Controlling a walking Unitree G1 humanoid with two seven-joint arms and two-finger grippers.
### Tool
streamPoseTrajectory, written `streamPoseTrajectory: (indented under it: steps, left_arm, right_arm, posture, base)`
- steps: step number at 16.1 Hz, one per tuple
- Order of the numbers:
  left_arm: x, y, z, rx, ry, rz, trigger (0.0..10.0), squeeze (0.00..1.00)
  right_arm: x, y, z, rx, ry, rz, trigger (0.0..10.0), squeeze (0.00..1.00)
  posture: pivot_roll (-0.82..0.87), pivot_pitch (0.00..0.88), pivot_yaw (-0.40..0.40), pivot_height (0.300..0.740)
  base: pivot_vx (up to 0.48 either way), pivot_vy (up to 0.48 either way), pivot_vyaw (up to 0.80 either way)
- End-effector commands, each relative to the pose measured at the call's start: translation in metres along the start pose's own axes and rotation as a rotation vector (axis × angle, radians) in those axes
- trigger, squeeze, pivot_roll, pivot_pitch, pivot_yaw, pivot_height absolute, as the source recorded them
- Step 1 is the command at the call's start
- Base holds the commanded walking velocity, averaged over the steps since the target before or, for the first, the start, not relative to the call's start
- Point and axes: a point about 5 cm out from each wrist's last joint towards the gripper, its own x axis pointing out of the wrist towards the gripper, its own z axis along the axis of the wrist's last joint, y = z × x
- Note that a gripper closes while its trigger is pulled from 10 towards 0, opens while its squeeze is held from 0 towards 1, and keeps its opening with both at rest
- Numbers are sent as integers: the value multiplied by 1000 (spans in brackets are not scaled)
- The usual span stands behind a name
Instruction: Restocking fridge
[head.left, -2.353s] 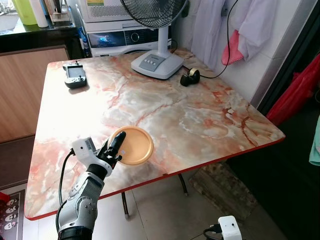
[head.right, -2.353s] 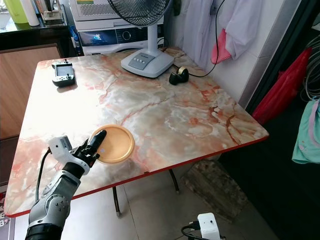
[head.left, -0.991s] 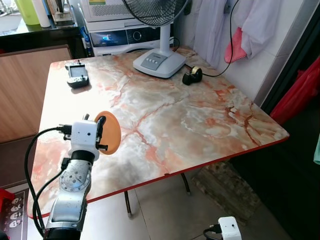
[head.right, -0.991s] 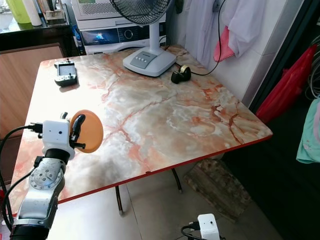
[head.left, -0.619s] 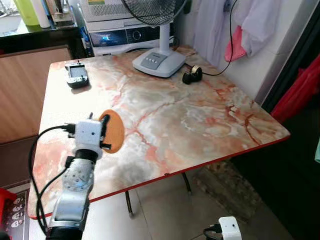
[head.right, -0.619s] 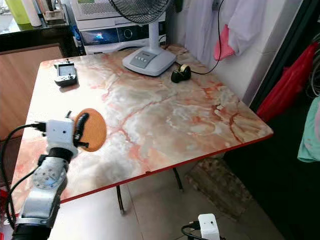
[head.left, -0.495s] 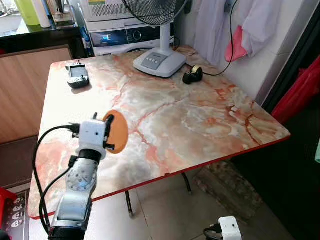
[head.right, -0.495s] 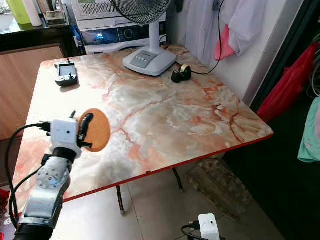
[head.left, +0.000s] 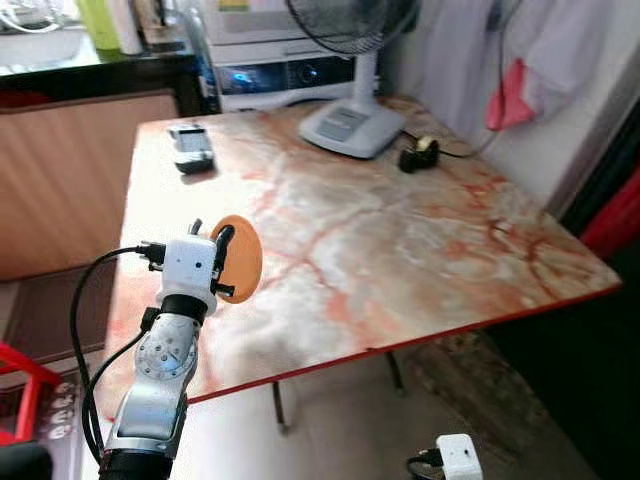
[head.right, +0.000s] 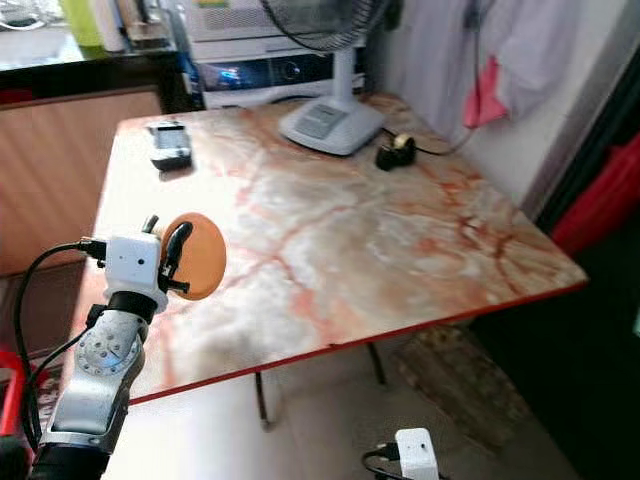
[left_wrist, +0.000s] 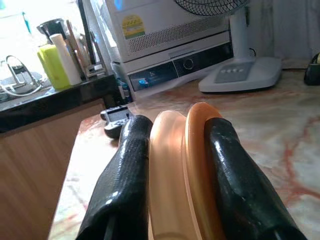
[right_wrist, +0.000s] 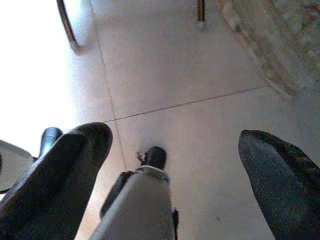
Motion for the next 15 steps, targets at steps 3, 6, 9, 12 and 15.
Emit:
streamPoseTrajectory:
  steps: [3, 6, 9, 12, 15]
  left_arm:
    - [5, -7, 7, 13, -42, -31, 10000, 0]
    - [4, -6, 6, 11, -36, -28, 10000, 0]
    - [4, -5, 6, 14, -38, -22, 10000, 0]
    - [4, -6, 6, 20, -42, -23, 10000, 0]
    - [4, -6, 6, 6, -39, -16, 10000, 0]
  right_arm:
    - [-1, -3, -3, 11, 11, -7, 10000, 0]
    - [-1, -4, -3, 9, 13, -4, 10000, 0]
    - [-1, -4, -2, 5, 15, -4, 10000, 0]
    - [-1, -4, -2, 3, 18, -3, 10000, 0]
    - [0, -4, -1, 5, 17, -2, 10000, 0]
  posture:
    - [73, 0, -20, 740]
    - [78, 0, -25, 740]
    - [79, 0, -27, 740]
    - [78, 0, -29, 740]
    - [79, 0, -28, 740]
  base:
    - [0, 267, -471]
    - [0, 0, -267]
    - [0, 0, -800]
    - [0, 0, -800]
    - [0, 0, -800]
